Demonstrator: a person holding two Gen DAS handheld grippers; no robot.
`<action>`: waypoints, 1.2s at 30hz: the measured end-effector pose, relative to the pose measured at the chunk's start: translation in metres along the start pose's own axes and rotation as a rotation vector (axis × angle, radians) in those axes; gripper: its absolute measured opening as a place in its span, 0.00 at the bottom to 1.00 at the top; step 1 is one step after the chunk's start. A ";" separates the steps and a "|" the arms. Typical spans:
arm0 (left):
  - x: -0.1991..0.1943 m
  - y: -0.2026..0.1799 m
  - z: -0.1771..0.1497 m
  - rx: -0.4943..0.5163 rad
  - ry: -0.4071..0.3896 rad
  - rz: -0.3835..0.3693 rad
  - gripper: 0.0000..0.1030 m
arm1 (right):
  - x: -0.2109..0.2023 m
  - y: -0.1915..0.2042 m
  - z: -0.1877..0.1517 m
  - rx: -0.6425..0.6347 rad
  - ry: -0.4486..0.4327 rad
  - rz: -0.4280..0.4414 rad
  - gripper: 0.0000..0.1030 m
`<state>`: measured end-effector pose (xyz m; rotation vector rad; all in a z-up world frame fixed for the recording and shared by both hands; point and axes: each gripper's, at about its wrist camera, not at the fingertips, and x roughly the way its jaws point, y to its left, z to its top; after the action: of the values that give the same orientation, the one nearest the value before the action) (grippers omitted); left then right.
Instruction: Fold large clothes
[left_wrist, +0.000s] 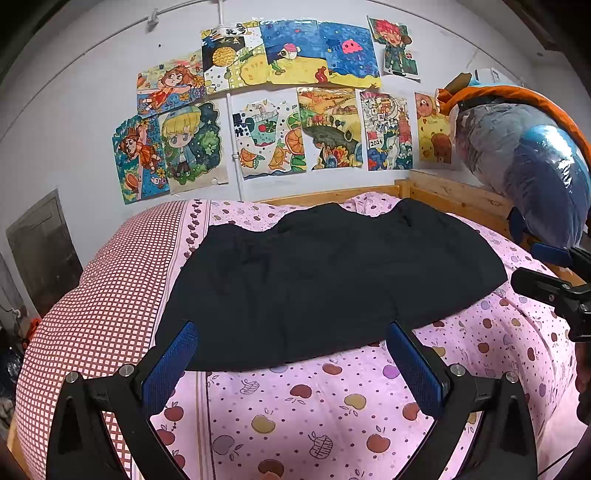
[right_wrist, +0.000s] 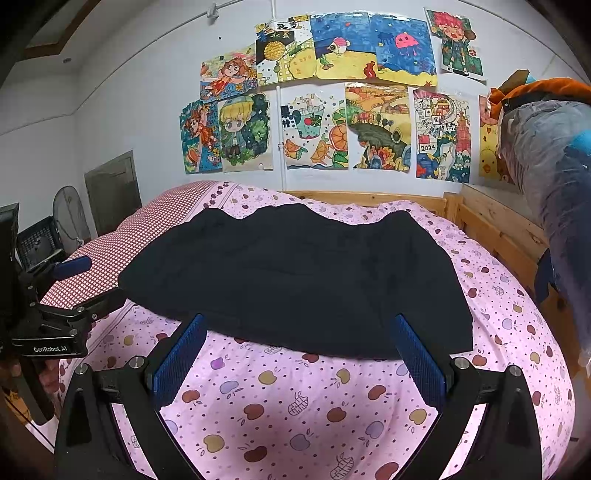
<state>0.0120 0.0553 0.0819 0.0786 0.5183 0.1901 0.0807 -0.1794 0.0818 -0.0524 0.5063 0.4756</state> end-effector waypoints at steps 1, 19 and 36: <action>0.000 0.000 0.000 0.000 0.000 -0.001 1.00 | 0.000 0.000 0.000 0.001 0.001 0.000 0.96; 0.001 -0.005 -0.002 0.005 0.007 -0.004 1.00 | 0.001 -0.001 0.000 0.002 0.003 0.001 0.96; 0.002 -0.006 -0.004 0.006 0.015 -0.005 1.00 | 0.005 0.000 -0.006 0.011 0.008 -0.005 0.96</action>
<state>0.0133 0.0498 0.0768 0.0823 0.5343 0.1845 0.0822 -0.1785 0.0744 -0.0449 0.5163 0.4674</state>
